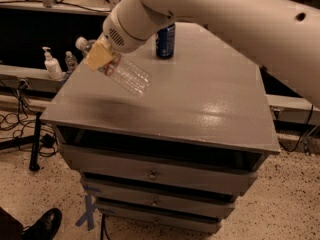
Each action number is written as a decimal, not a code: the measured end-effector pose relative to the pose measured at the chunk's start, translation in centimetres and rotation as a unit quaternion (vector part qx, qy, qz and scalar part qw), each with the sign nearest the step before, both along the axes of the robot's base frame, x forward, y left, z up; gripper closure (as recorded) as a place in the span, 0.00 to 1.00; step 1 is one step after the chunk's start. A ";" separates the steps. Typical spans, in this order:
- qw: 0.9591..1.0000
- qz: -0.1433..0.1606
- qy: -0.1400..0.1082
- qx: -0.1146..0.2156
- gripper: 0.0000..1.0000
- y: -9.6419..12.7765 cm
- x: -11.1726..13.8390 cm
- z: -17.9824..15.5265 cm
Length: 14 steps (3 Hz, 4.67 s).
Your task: Place water bottle upright
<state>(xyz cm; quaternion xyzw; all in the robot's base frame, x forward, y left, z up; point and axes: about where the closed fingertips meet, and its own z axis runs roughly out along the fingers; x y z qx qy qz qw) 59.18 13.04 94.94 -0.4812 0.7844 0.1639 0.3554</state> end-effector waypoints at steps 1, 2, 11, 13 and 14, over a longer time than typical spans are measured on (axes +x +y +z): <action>0.994 0.014 -0.028 0.104 1.00 -0.7 0.9 2.2; 0.976 0.019 -0.052 0.213 1.00 -1.5 1.4 4.3; 0.877 0.022 -0.164 0.451 1.00 -11.0 0.8 5.0; 0.868 -0.007 -0.179 0.463 1.00 -15.2 0.1 3.0; 0.862 -0.019 -0.197 0.466 1.00 -17.6 0.0 3.1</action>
Offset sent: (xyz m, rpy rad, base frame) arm 0.0096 -0.0473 0.0883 0.7412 -0.2241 0.0938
